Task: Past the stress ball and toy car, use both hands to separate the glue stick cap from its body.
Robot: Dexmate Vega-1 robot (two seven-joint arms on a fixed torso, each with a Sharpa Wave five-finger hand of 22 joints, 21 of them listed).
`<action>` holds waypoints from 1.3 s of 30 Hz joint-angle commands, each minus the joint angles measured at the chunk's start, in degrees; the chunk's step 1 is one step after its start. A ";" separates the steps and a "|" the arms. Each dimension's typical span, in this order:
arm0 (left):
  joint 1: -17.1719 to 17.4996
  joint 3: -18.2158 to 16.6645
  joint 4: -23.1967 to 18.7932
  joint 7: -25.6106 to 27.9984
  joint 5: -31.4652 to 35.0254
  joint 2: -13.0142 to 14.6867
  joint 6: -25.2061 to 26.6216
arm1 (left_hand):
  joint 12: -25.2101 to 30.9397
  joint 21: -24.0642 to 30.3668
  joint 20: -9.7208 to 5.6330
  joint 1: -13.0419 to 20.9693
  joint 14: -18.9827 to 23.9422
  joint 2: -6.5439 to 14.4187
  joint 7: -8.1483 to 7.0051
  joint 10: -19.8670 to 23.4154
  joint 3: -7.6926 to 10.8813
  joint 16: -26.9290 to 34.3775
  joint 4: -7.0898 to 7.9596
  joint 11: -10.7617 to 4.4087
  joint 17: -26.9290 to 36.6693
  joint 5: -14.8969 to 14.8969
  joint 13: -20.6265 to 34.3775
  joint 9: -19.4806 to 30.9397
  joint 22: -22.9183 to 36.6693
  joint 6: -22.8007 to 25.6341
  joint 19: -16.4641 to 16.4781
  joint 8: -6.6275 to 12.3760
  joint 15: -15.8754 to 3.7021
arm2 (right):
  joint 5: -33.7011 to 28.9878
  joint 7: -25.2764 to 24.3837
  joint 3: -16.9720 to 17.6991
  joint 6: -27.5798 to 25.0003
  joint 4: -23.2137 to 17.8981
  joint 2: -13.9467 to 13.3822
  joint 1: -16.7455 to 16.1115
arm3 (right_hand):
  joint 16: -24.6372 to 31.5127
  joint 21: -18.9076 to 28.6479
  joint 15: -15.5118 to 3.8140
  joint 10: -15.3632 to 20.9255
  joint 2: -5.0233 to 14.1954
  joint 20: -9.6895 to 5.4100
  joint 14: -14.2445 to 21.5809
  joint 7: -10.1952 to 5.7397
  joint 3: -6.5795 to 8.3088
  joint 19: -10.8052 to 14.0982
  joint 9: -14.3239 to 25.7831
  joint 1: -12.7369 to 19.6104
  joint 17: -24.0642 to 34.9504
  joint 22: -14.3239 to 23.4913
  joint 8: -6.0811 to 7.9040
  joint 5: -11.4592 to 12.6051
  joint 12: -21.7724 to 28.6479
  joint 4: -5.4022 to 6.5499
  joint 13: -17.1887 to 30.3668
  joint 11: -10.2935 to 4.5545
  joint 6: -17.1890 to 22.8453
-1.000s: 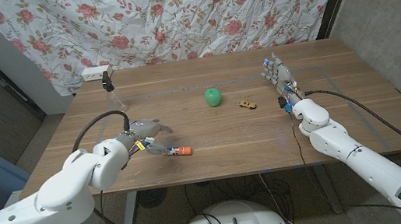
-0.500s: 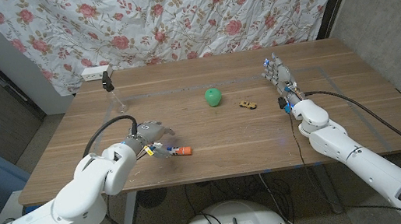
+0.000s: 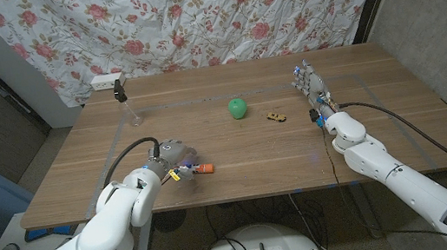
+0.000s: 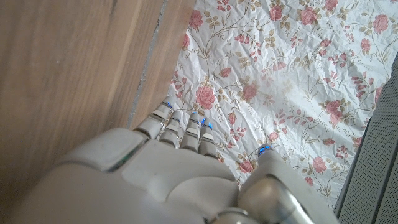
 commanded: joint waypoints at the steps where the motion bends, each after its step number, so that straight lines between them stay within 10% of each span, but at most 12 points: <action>1: 1.80 -0.29 2.63 0.07 4.16 -5.49 -1.67 | 0.59 0.42 0.04 1.30 1.13 0.18 -0.08 1.54 -0.51 0.18 0.05 0.02 0.18 0.30 0.17 0.20 0.15 0.98 0.83 0.47 -3.52 | 0.25 0.05 0.17 0.56 0.05 0.10 -0.39 | 0.58 0.01 0.40 0.06 0.13 0.44 0.03 -0.44 0.11 0.41 0.14 0.20 0.13 0.12 0.36 -0.12 0.54 -0.38 0.17 -0.23 -0.02; 39: 3.69 -2.41 5.85 4.65 3.64 -9.35 -4.89 | 0.45 0.65 -0.40 6.49 10.79 3.31 -0.35 15.67 -3.94 0.32 0.48 -0.33 0.10 0.62 0.10 0.30 0.17 11.99 6.27 2.02 -6.12 | -0.11 -0.95 0.19 0.77 0.49 0.66 -0.26 | 1.01 0.12 0.37 0.80 0.64 0.71 -0.13 -2.43 0.29 0.45 0.15 -0.22 0.20 0.15 0.84 -0.22 0.84 -0.90 0.20 -0.26 1.72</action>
